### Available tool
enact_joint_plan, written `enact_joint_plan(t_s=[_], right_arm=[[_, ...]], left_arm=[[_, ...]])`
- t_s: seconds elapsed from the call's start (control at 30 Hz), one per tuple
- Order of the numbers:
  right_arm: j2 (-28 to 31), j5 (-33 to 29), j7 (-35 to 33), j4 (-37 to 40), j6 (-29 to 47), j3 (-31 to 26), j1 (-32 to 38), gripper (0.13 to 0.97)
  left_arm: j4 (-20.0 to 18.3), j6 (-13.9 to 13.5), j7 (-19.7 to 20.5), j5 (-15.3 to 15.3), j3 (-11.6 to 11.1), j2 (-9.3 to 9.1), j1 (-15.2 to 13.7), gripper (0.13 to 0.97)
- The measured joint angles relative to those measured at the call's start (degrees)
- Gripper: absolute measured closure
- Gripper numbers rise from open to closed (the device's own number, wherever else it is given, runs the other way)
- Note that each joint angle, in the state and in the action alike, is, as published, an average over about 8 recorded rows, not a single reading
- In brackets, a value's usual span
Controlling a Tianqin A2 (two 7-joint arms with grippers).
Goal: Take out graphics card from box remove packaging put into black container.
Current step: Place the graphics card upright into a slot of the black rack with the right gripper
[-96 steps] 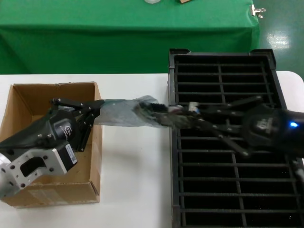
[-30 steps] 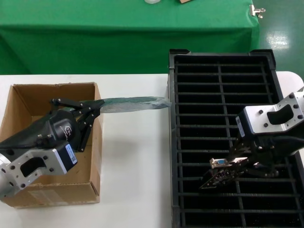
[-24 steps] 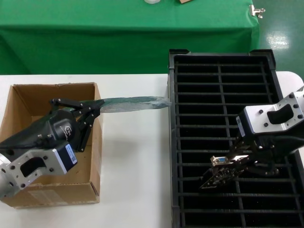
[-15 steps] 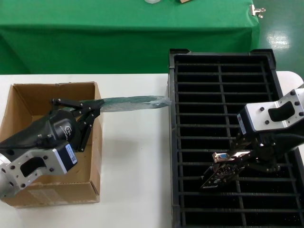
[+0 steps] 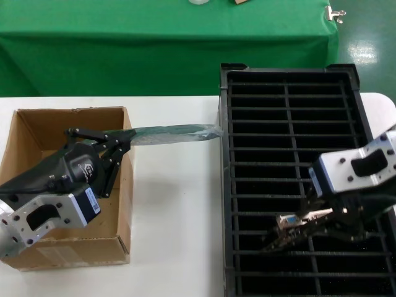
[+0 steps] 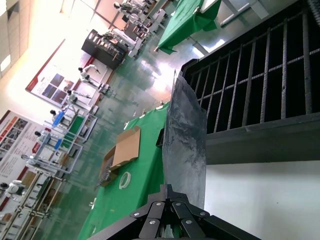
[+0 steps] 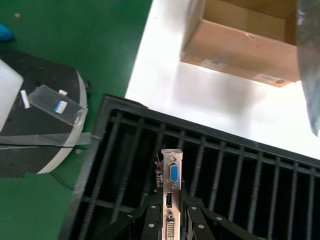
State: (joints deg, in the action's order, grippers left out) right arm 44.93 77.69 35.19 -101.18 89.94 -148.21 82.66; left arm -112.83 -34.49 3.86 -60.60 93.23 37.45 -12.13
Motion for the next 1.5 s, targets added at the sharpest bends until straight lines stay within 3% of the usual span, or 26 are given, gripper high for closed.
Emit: enact_joint_plan(t_s=[0.33, 0.87, 1.5], right_arm=[[1.35, 0.91, 1.71, -3.75, 0.0, -1.26, -0.38, 0.907], [-0.88, -3.12, 1.8, -1.0, -0.01, 2.04, -1.76, 0.907], [0.05, -1.34, 7.66, -1.96, 0.01, -3.74, 2.21, 0.907]], left_arm=[[0.0, 0.0, 0.0, 0.0, 0.0, 0.0, 0.0, 0.958], [0.0, 0.0, 0.0, 0.0, 0.0, 0.0, 0.0, 0.958], [0.0, 0.0, 0.0, 0.0, 0.0, 0.0, 0.0, 0.958]])
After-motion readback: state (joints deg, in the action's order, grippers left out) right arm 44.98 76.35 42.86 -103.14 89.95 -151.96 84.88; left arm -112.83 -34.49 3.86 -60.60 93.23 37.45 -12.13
